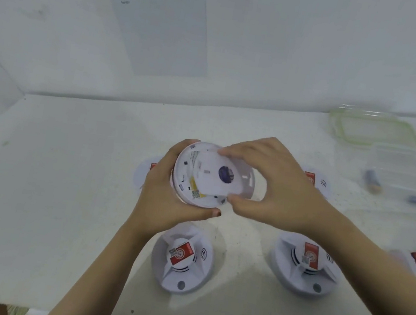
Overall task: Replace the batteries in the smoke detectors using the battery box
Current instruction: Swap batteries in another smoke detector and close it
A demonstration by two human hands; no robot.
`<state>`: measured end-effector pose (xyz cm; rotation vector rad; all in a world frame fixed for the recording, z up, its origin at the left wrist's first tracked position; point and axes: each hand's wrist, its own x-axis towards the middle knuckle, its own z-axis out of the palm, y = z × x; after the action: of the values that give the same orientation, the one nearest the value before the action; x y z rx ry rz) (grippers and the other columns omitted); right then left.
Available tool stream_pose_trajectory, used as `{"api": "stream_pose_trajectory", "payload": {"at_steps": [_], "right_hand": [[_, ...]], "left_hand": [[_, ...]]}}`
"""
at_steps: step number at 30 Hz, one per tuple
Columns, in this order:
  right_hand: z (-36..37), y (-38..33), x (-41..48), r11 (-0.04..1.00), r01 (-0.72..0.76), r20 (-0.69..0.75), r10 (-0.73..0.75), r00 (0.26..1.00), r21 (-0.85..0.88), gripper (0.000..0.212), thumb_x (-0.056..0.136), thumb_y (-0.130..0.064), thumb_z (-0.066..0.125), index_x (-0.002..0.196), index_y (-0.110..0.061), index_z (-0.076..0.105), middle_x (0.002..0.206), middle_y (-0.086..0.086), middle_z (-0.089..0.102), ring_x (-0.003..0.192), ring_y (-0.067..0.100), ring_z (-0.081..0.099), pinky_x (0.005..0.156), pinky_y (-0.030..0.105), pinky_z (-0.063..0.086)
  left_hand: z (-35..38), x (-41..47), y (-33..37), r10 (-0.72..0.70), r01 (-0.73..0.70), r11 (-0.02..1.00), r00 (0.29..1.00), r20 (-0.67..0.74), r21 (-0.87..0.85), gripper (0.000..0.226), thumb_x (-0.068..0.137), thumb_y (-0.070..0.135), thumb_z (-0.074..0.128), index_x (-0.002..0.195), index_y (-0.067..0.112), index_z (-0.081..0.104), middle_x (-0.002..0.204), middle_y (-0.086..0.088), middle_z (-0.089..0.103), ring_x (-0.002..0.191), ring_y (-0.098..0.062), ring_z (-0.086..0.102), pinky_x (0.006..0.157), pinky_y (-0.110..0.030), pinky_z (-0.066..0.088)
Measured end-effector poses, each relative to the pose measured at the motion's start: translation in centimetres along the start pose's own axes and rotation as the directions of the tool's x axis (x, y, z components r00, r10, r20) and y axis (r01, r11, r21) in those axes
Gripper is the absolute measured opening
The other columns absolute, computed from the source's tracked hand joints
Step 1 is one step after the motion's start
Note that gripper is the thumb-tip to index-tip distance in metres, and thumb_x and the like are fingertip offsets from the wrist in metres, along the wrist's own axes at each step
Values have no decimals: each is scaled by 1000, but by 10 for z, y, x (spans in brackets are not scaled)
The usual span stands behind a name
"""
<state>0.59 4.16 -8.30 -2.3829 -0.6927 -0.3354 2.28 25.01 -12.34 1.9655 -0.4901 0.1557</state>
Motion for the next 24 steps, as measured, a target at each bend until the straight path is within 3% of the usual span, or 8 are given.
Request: {"api": "stream_pose_trajectory", "payload": {"at_steps": [2, 7, 12, 17, 21, 24], "right_hand": [[1, -4, 3, 999, 24, 34, -23, 999, -22, 60, 68, -43, 61, 124, -24, 55, 117, -13, 56, 109, 9, 41, 95, 24, 33], [1, -5, 8, 999, 24, 75, -21, 997, -40, 59, 66, -32, 66, 124, -24, 55, 114, -12, 48, 108, 7, 33, 93, 18, 30], [-3, -4, 11, 1000, 7, 115, -7, 993, -3, 58, 68, -29, 67, 125, -26, 55, 112, -10, 49, 105, 8, 34, 94, 10, 25], [-4, -7, 11, 998, -23, 91, 18, 996, 59, 58, 66, -29, 67, 123, -29, 56, 107, -13, 49, 103, 8, 37, 91, 12, 29], [-4, -9, 12, 996, -11, 33, 8, 999, 86, 56, 65, -26, 70, 120, -26, 58, 107, -13, 49, 101, 6, 39, 90, 12, 30], [-4, -9, 13, 997, -3, 29, 1, 1000, 74, 56, 65, -25, 71, 120, -25, 58, 108, -11, 51, 101, 8, 40, 90, 13, 30]], "left_hand": [[0, 2, 3, 8, -8, 1000, 1000, 24, -8, 102, 39, 12, 98, 127, 25, 48, 113, 37, 57, 108, 11, 55, 82, -3, 43], [-4, 4, 14, 9, -7, 999, 999, 51, -48, 93, 41, 38, 87, 125, 31, 47, 117, 30, 57, 112, 5, 55, 83, -6, 45], [-7, 6, 17, 22, -20, 999, 996, 86, -33, 93, 41, 38, 87, 124, 33, 47, 117, 29, 57, 111, 4, 56, 81, -6, 45], [-8, 7, 13, 15, -10, 999, 995, 100, -51, 96, 41, 17, 91, 127, 23, 50, 116, 25, 59, 108, 6, 57, 79, -5, 45], [-10, 10, 15, 17, -11, 998, 994, 105, -58, 95, 40, 25, 92, 125, 29, 48, 114, 33, 57, 109, 8, 56, 81, -4, 44], [-10, 12, 17, 20, -12, 998, 993, 120, -68, 94, 41, 38, 88, 126, 29, 49, 117, 28, 58, 111, 2, 57, 83, -8, 46]]}}
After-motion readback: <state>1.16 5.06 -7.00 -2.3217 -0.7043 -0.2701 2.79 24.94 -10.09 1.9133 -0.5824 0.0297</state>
